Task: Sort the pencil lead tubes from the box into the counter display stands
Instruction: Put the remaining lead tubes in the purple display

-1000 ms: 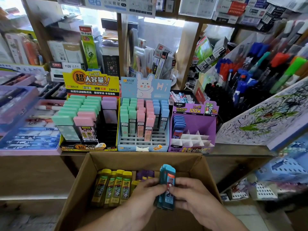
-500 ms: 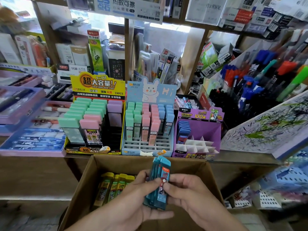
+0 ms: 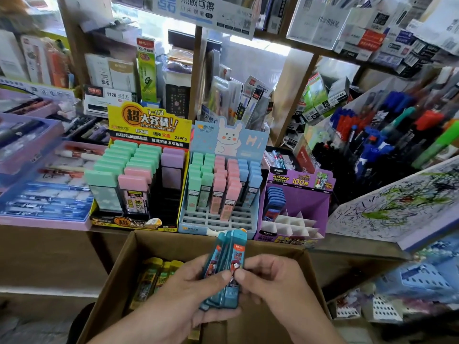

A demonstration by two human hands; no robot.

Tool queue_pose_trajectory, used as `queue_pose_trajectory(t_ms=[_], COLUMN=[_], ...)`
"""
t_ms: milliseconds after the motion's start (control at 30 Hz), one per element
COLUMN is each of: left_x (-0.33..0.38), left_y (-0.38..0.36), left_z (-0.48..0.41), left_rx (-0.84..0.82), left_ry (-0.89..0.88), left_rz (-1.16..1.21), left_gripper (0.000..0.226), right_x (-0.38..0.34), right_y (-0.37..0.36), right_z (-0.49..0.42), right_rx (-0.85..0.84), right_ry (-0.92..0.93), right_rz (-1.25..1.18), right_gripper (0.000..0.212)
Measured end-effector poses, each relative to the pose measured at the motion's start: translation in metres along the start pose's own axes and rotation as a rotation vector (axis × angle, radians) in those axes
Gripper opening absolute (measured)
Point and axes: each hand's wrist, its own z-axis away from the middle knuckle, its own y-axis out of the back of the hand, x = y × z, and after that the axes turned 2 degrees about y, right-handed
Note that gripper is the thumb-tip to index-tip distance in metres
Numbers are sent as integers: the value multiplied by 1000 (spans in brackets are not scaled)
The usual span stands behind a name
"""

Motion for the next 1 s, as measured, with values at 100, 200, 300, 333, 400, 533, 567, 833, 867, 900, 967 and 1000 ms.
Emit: queue_pose_trajectory(t_ms=[100, 200, 300, 333, 400, 533, 567, 833, 867, 900, 967, 1000], left_x=[1, 2, 4, 4, 5, 4, 4, 1, 1, 1, 1, 2], left_y=[-1, -1, 4, 6, 11, 16, 16, 17, 17, 17, 16, 16], left_z=[-1, -3, -5, -6, -8, -12, -13, -17, -17, -17, -17, -16], left_rx=[29, 45, 50, 50, 58, 66, 64, 89, 89, 88, 86, 84], left_ry=[-15, -26, -37, -42, -50, -49, -50, -33, -28, -24, -16, -12], left_rz=[-35, -46, -18, -5, 21, 60, 64, 92, 93, 92, 90, 90], left_gripper=[31, 31, 18, 17, 22, 27, 23, 30, 34, 37, 41, 43], right_x=[2, 4, 7, 6, 1, -11, -13, -18, -17, -16, -14, -14], right_y=[0, 2, 10, 15, 29, 62, 70, 97, 97, 97, 96, 95], right_z=[0, -2, -5, -5, -5, -7, -9, -49, -55, -60, -69, -73], right_rx=[12, 25, 100, 128, 209, 402, 437, 589, 592, 590, 580, 573], right_ry=[9, 29, 69, 91, 148, 279, 297, 426, 434, 441, 465, 470], right_rz=[-34, -53, -98, -126, -157, -58, -44, 114, 169, 230, 334, 376], right_gripper=[0, 6, 14, 17, 22, 27, 26, 19, 18, 17, 20, 23])
